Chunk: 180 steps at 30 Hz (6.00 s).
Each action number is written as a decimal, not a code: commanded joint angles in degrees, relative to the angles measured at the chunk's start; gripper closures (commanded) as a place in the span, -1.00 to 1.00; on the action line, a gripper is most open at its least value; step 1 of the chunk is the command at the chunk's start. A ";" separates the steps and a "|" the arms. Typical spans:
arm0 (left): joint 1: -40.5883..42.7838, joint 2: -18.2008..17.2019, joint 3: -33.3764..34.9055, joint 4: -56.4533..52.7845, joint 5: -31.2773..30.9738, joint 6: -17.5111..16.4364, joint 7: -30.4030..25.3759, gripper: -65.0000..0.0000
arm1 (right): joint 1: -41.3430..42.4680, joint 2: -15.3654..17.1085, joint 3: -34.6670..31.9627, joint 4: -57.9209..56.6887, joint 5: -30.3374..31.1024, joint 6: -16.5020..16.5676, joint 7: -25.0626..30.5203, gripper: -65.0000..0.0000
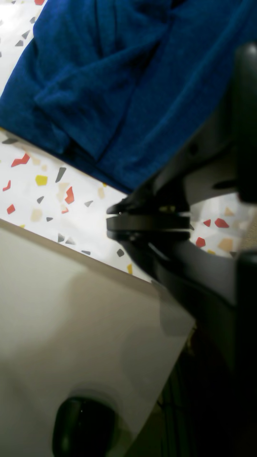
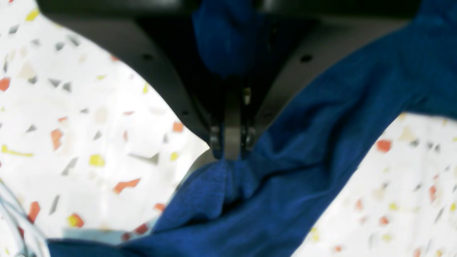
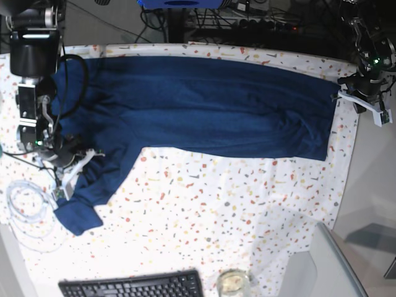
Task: Layout the t-shirt on the table in an organized manner, then fold the t-shirt properly
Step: 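Pull the sleeve fabric with the right gripper toward the strip's end, then carry the sleeve with the right gripper across the strip toward the left gripper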
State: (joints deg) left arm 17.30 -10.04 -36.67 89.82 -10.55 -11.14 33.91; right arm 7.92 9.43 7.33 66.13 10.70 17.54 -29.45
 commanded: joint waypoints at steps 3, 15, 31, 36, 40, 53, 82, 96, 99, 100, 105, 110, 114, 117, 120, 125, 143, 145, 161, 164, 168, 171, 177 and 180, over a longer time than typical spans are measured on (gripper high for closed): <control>-0.82 -0.99 -0.30 0.95 0.13 0.10 -1.16 1.00 | -1.37 -0.68 0.18 5.39 0.60 0.26 -0.75 1.00; -1.26 -0.99 -0.21 0.86 0.13 0.10 -1.16 1.00 | -10.16 -3.67 -2.37 19.98 0.60 0.35 -6.20 1.00; -1.26 -0.99 -0.30 0.86 0.13 0.10 -1.16 1.00 | -15.26 -7.80 -6.23 20.60 0.60 0.17 -9.10 0.94; -1.26 -0.99 -0.30 0.86 0.13 0.10 -1.16 1.00 | -15.62 -7.80 -5.79 23.15 0.69 0.17 -10.24 0.42; -1.26 -1.08 -0.39 0.95 0.13 0.10 -1.16 1.00 | -14.74 -7.54 -0.17 26.49 0.69 -0.09 -9.98 0.15; -0.90 -1.78 -0.39 1.30 -0.40 0.02 -1.25 1.00 | 9.70 -1.48 13.90 -7.89 0.42 -0.09 -6.90 -0.11; -0.73 -4.86 -0.48 2.88 -0.31 0.02 -1.16 1.00 | -4.45 -7.54 12.23 22.62 0.60 0.35 -13.58 1.00; 0.59 -6.79 -11.03 4.82 0.04 -14.58 -0.99 1.00 | -18.60 -10.09 -10.81 47.67 0.69 0.17 -16.13 1.00; 0.59 -6.79 -14.28 4.64 0.13 -17.74 -0.99 1.00 | -18.34 -10.09 -15.73 47.59 0.69 0.17 -15.95 1.00; 0.59 -6.79 -15.42 4.64 0.13 -18.89 -0.90 1.00 | -18.25 -10.09 -17.93 47.67 0.69 0.17 -15.95 1.00; 0.68 -6.70 -17.27 4.55 0.22 -20.38 -0.81 1.00 | -16.06 -10.18 -28.04 47.50 0.69 -0.09 -15.87 1.00; 1.91 -6.44 -17.01 4.46 0.22 -20.38 -0.99 1.00 | -14.30 -12.82 -33.93 47.41 0.60 -0.18 -16.13 1.00; 2.00 -6.35 -17.01 3.85 0.22 -20.38 -0.81 1.00 | -13.15 -14.57 -36.56 47.41 0.60 -0.18 -16.22 1.00; 2.35 -6.53 -16.92 1.56 0.22 -20.38 -0.90 1.00 | -11.92 -15.10 -40.61 46.36 0.51 -0.18 -16.22 1.00; 2.61 -6.53 -16.92 0.16 0.22 -20.38 -0.99 1.00 | -10.96 -15.80 -43.25 44.86 0.51 -1.06 -16.22 1.00; 2.70 -6.35 -17.18 -0.37 0.22 -20.38 -0.99 1.00 | -9.02 -15.98 -49.40 42.93 0.60 -6.16 -15.87 1.00; 2.70 -6.26 -16.92 -0.37 0.22 -20.38 -0.81 1.00 | -6.82 -16.24 -51.25 28.69 0.69 -7.74 -8.66 1.00; 2.70 -6.26 -16.92 -0.37 0.22 -20.38 -0.81 1.00 | -6.47 -16.33 -51.25 27.01 0.69 -7.74 -8.22 1.00; 3.84 -5.56 -16.92 -0.37 0.22 -20.38 -0.90 1.00 | 0.47 -17.56 -58.89 25.87 0.69 -7.91 -7.69 1.00; 3.84 -5.56 -16.92 -0.37 0.22 -20.38 -0.81 1.00 | 0.82 -17.74 -59.07 25.78 0.69 -7.91 -6.99 1.00; 3.84 -5.47 -16.92 -0.37 0.22 -20.38 -0.81 1.00 | 1.18 -17.74 -59.07 23.41 0.69 -7.91 -2.06 1.00; 3.84 -5.47 -16.83 -0.37 0.22 -20.38 -0.81 1.00 | 1.18 -17.74 -59.07 19.81 0.69 -7.91 1.01 0.99; 3.84 -5.47 -16.83 -0.37 0.22 -20.38 -0.81 1.00 | 1.97 -17.74 -62.50 15.23 0.69 -7.91 8.49 0.99; 3.84 -5.47 -16.83 -0.37 0.22 -20.38 -0.81 1.00 | 3.73 -17.83 -64.70 14.44 0.69 -8.44 8.66 1.00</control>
State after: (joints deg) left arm 20.97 -14.46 -53.17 88.68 -9.72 -31.73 34.09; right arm 10.39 -7.20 -57.69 79.64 11.16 9.56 -22.87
